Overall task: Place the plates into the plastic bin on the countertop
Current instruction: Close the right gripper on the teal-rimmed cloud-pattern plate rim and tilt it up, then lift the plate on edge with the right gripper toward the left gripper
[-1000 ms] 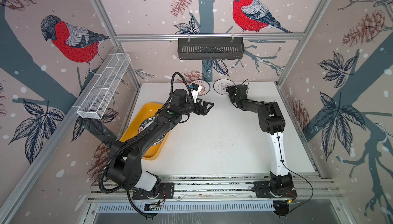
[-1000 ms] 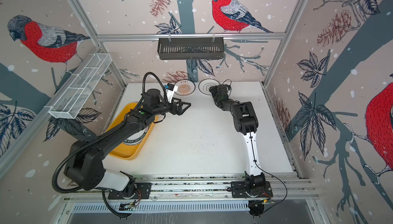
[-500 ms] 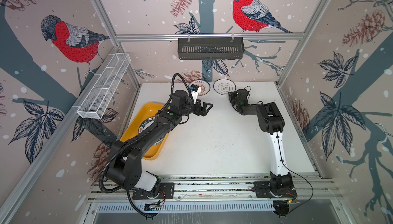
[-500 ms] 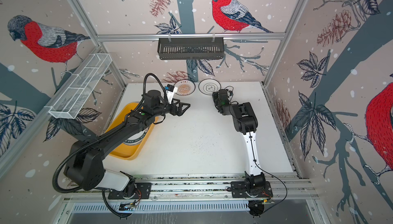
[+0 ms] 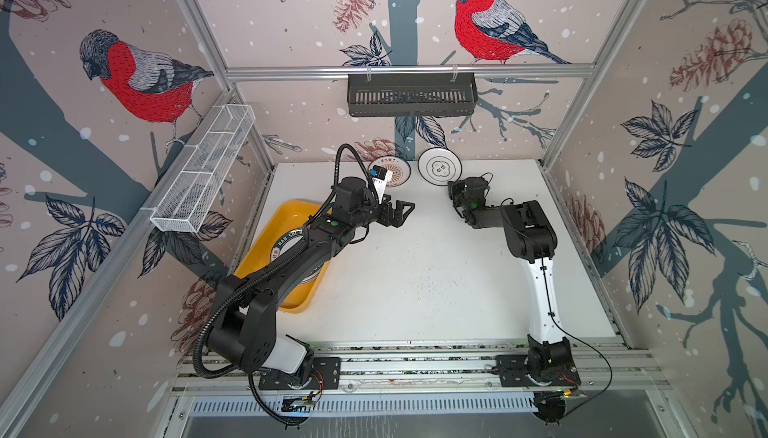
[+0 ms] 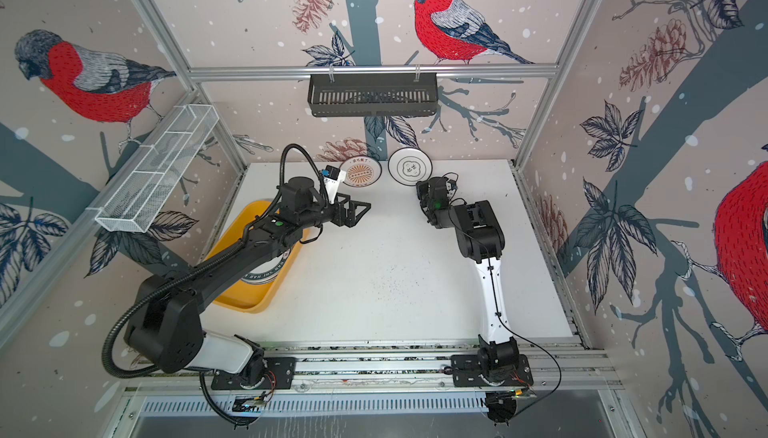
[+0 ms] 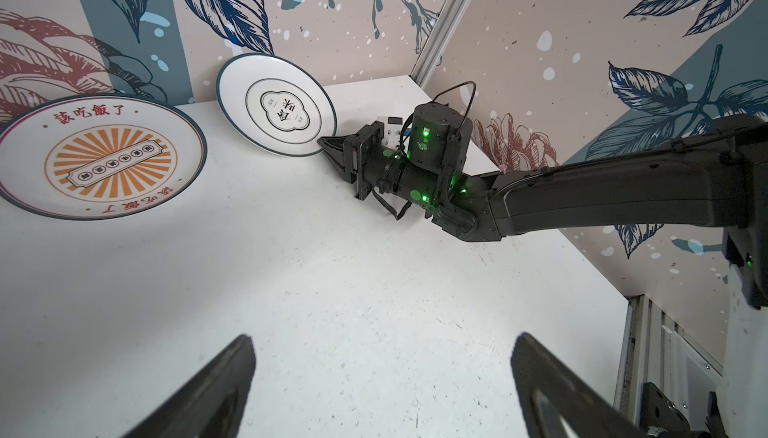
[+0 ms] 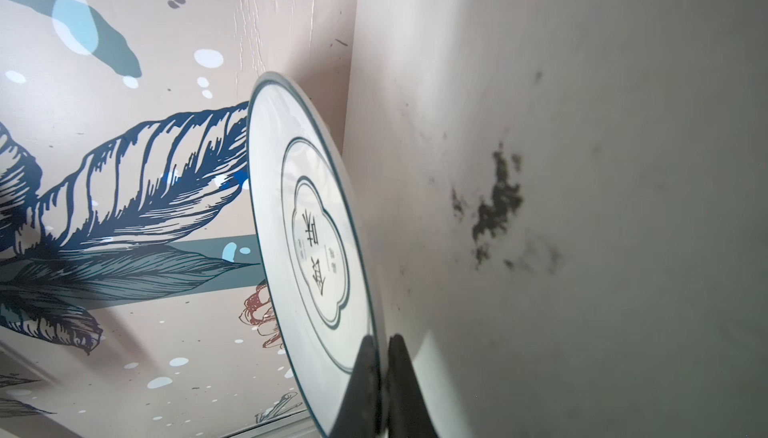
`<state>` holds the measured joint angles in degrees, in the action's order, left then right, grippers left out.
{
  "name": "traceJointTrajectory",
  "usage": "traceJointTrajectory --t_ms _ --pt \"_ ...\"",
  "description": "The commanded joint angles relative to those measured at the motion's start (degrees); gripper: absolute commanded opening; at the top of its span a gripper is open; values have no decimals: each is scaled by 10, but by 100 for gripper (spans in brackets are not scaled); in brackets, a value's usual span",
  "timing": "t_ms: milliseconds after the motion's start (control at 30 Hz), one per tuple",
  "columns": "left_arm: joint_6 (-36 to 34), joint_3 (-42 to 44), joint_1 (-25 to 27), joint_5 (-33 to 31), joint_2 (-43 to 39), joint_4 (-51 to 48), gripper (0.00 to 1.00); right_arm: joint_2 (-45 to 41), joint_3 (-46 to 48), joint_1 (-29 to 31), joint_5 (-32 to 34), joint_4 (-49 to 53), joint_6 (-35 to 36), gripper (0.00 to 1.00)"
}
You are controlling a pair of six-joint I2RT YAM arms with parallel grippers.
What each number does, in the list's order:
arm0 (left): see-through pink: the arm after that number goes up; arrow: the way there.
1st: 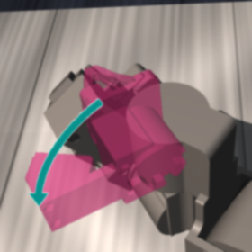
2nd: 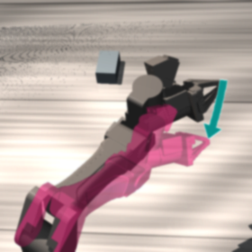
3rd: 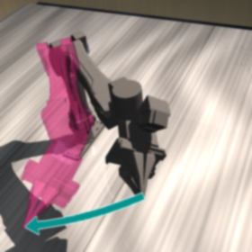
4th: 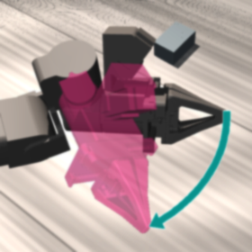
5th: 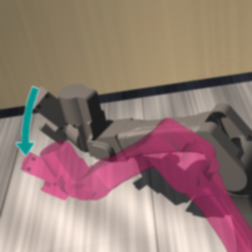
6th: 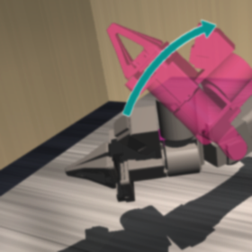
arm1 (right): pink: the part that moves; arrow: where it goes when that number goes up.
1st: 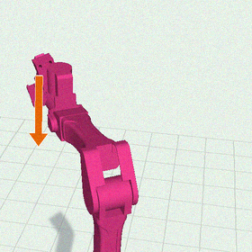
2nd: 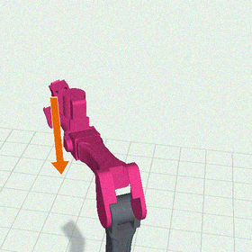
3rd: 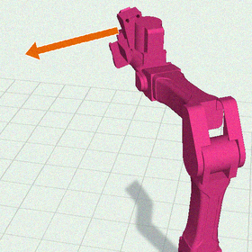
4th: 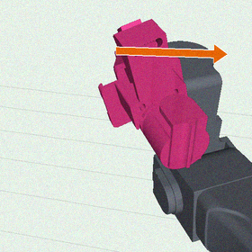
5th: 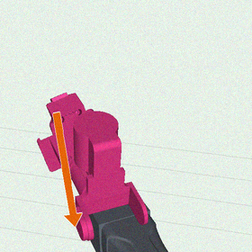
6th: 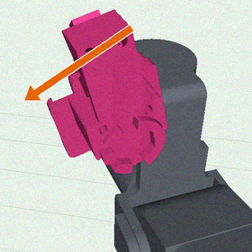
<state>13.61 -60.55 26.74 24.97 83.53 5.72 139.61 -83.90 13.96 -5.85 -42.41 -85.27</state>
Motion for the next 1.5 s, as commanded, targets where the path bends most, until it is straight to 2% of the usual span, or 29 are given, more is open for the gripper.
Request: traceJointTrajectory --t_ms 0,300,633,800,1067,1133,1467 --pt "-6 -1 1 -6 -5 16 96 -15 17 -1 -6 21 12 5" --pt "5 -6 -1 -12 -10 4 96 -105 96 -4 -44 25 69 5" --pt "41 -25 -26 -86 -15 -42 96 -215 187 -2 -127 67 137 5" --pt "75 -40 -56 -60 5 -57 94 -271 209 8 -156 119 188 5" --pt "83 -65 -75 -47 52 -93 89 -327 205 44 -212 187 275 5" --pt "83 -71 -78 -26 62 -94 88 -334 207 53 -217 190 285 5" --pt "100 -95 -96 4 117 -120 78 -340 200 78 -247 161 273 5"
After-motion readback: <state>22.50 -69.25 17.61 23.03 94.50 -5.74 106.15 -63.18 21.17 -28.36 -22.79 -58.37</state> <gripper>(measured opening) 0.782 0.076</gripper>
